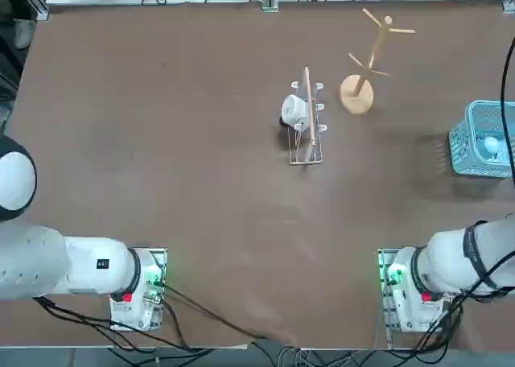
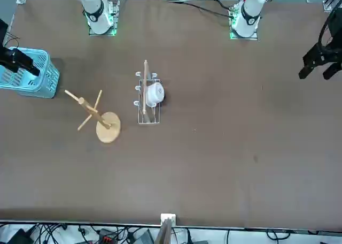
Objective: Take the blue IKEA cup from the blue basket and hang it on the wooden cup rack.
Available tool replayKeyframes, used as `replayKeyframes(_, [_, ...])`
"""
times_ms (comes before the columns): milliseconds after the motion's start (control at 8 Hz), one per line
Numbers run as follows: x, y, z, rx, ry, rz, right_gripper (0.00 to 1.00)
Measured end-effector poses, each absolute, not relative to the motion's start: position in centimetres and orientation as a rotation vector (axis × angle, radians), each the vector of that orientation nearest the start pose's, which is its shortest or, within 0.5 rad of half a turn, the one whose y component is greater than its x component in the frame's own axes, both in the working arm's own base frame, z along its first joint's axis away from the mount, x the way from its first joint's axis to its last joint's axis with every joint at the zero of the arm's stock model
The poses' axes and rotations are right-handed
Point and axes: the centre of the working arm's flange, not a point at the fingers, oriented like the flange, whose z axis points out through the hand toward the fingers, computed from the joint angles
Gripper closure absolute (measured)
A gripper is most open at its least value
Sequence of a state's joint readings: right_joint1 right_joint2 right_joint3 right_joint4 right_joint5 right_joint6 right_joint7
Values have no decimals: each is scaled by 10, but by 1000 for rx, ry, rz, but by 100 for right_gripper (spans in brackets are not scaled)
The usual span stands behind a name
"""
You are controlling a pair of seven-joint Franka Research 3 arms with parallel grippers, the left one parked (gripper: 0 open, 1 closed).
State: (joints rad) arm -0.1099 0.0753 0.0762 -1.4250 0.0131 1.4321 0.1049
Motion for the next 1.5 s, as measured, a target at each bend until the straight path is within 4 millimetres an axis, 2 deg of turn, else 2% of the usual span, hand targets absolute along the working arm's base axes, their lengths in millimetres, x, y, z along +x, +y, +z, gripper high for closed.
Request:
replayKeyframes(375, [564,-21,636,-3120,209,113,0])
replayKeyframes(625, [569,-39,619,-3126,246,178,0])
replayKeyframes(750, [568,-68,601,-3121,304,239,0])
replayKeyframes(1000, [554,-146,554,-3131,377,381,0])
replayKeyframes(1125, [545,-177,530,-3141,397,393,0])
replayKeyframes(1250, [534,-200,507,-3147,400,368,0])
replayKeyframes(1500, [501,-229,463,-3172,316,257,0])
